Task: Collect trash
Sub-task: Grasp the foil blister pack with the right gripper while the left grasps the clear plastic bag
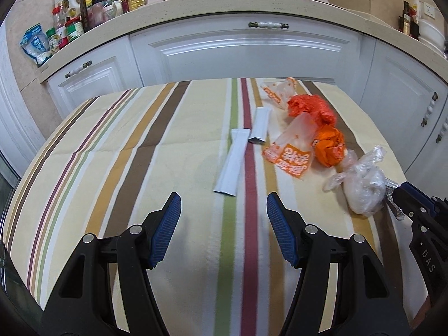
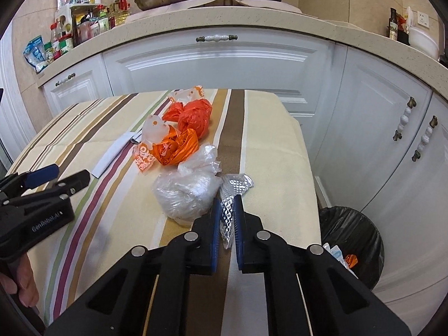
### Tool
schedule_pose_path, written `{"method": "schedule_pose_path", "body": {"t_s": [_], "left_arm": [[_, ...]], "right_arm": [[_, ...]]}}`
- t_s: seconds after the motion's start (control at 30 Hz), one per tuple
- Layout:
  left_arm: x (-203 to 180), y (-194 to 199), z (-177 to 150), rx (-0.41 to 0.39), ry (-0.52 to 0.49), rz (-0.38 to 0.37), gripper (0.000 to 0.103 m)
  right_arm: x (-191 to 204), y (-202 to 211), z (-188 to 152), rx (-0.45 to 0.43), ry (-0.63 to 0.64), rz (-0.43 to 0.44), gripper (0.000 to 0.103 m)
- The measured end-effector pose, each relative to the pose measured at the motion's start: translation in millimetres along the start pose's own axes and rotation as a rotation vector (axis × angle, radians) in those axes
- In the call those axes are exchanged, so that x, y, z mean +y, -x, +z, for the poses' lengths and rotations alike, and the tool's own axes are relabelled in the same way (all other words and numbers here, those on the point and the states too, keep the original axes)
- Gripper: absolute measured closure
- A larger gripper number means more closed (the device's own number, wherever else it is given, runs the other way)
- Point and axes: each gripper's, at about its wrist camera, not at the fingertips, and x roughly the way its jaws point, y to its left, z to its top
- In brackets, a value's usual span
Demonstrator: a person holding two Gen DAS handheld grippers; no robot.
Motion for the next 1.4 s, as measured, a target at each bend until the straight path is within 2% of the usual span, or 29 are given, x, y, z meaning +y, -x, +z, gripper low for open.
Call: {"method": "schedule_pose_path", "body": {"t_s": [0.43, 0.57, 0.63, 0.8, 0.93, 1.2, 1.3, 1.4], "left_arm": [[-59.9, 11.0, 4.3, -0.033, -0.086, -0.083, 0.041], [-81.2, 9.1, 6.3, -0.039, -0.116, -0.093, 0.038], [-91.0, 7.2, 7.1, -0.047, -0.128, -0.092, 0.033], [-110.2, -2.0, 11.4, -0.056, -0.153, -0.084, 0.033], [-118.9, -6.2, 15.0, -0.069, -0.165, -0.073, 0.033], [-122.2, 1.9, 15.0, -0.062, -0.169, -0.11, 0.033], [-126.3, 0.1, 13.9, -0.074, -0.186, -0.106, 0.028], [-128.7, -7.4, 15.1, -0.062, -0.187, -0.106, 0.028]], "right_arm": [[-29.1, 15.8, -3.4, -0.052, -0.057, -0.014, 0.093], [-39.8, 19.8, -6.5, -0.065, -0.076, -0.009, 0.093], [-44.8, 21.6, -7.6, -0.07, -0.085, -0.006, 0.093], [-55.4, 23.7, -9.8, -0.079, -0.107, 0.004, 0.093], [-60.5, 25.3, -10.2, -0.086, -0.117, 0.009, 0.093], [-68.3, 30.1, -10.1, -0.101, -0.129, 0.005, 0.094], [-69.7, 29.9, -10.4, -0.101, -0.131, 0.008, 0.094], [-69.5, 28.7, -10.9, -0.098, -0.13, 0.011, 0.094]]}}
